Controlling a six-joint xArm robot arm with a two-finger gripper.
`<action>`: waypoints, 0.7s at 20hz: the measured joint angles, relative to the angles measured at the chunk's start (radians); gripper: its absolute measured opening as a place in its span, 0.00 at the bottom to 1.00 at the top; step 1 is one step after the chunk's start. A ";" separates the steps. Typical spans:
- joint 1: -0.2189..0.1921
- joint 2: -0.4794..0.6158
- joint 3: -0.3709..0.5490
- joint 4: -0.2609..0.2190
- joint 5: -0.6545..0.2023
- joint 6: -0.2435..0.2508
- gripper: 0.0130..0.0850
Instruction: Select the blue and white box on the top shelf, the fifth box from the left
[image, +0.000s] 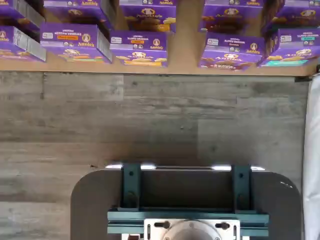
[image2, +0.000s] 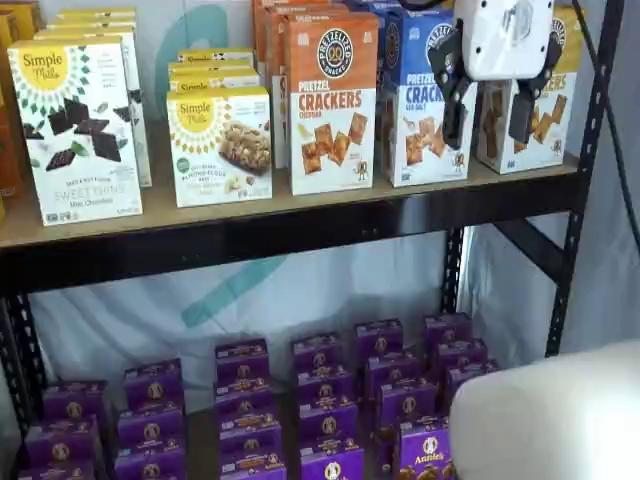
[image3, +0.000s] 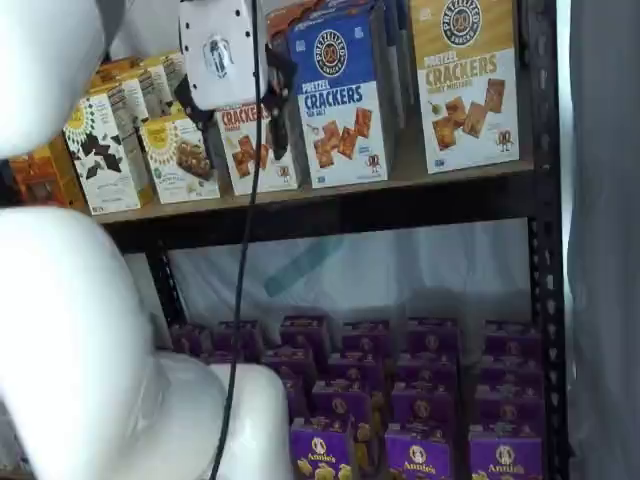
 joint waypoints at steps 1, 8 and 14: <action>-0.009 0.001 0.000 0.010 0.002 -0.004 1.00; -0.027 0.002 0.003 0.038 -0.009 -0.012 1.00; -0.006 0.034 -0.014 0.006 -0.054 -0.005 1.00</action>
